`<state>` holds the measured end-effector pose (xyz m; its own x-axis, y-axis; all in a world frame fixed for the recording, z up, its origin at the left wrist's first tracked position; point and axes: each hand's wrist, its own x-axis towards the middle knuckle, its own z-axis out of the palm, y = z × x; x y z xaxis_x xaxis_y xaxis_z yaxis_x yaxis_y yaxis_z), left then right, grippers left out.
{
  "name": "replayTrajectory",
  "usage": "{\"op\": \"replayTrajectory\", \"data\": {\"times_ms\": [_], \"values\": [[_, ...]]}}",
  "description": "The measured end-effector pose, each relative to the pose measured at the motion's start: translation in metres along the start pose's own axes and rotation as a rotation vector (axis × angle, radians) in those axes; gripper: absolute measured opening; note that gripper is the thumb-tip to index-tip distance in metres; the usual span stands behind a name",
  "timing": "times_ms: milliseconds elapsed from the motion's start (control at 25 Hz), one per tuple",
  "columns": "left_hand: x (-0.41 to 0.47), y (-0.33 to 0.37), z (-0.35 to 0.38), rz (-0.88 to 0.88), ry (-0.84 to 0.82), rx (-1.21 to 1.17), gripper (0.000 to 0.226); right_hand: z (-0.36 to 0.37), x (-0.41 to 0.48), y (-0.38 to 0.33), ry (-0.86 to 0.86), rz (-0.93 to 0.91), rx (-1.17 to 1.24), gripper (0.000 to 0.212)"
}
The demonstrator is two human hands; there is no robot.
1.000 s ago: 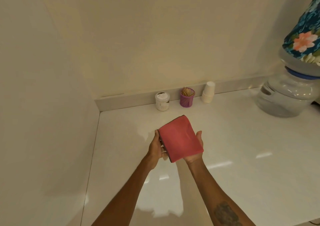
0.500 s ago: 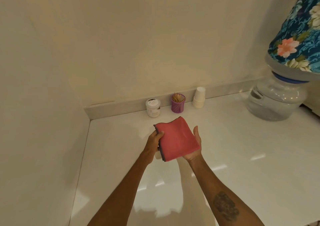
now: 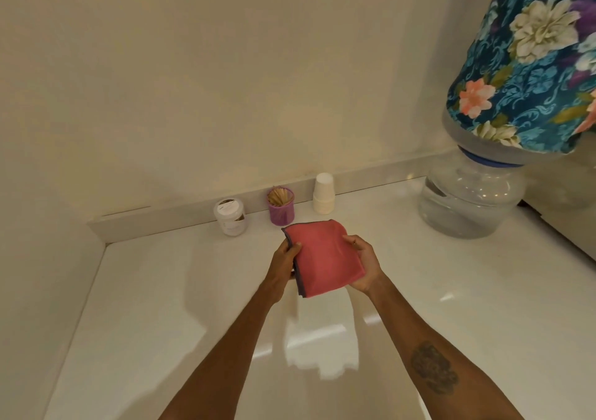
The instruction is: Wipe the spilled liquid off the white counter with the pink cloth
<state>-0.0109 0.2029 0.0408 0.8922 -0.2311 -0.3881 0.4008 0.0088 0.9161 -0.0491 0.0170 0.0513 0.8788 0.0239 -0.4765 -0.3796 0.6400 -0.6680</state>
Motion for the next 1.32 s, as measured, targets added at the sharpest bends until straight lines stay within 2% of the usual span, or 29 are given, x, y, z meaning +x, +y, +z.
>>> {"op": "replayTrajectory", "data": {"times_ms": [160, 280, 560, 840, 960, 1120, 1200, 1320], "values": [[0.032, 0.002, 0.060, 0.016, -0.040, 0.052, 0.043, -0.063, 0.024, -0.043, 0.016, 0.056, -0.087, 0.045], [0.058, 0.000, 0.103, 0.029, -0.075, 0.093, 0.047, -0.107, 0.036, -0.078, -0.013, 0.022, -0.131, 0.045], [0.111, -0.010, 0.193, 0.030, -0.152, 0.142, 0.046, -0.183, 0.052, -0.144, 0.117, 0.017, -0.189, 0.042], [0.157, -0.029, 0.229, 0.029, -0.129, 0.272, 0.044, -0.209, 0.081, -0.169, 0.194, 0.071, -0.292, 0.046], [0.161, -0.038, 0.235, 0.030, -0.090, 0.411, 0.034, -0.206, 0.088, -0.160, 0.324, 0.004, -0.540, 0.035], [0.153, -0.033, 0.236, 0.042, -0.008, 0.444, 0.021, -0.199, 0.096, -0.148, 0.526, -0.121, -0.910, 0.045], [0.153, -0.033, 0.230, 0.054, 0.017, 0.471, 0.022, -0.196, 0.096, -0.145, 0.618, -0.139, -1.035, 0.046], [0.149, -0.034, 0.217, 0.054, 0.039, 0.482, 0.036, -0.185, 0.088, -0.136, 0.731, -0.237, -1.219, 0.044]]}}
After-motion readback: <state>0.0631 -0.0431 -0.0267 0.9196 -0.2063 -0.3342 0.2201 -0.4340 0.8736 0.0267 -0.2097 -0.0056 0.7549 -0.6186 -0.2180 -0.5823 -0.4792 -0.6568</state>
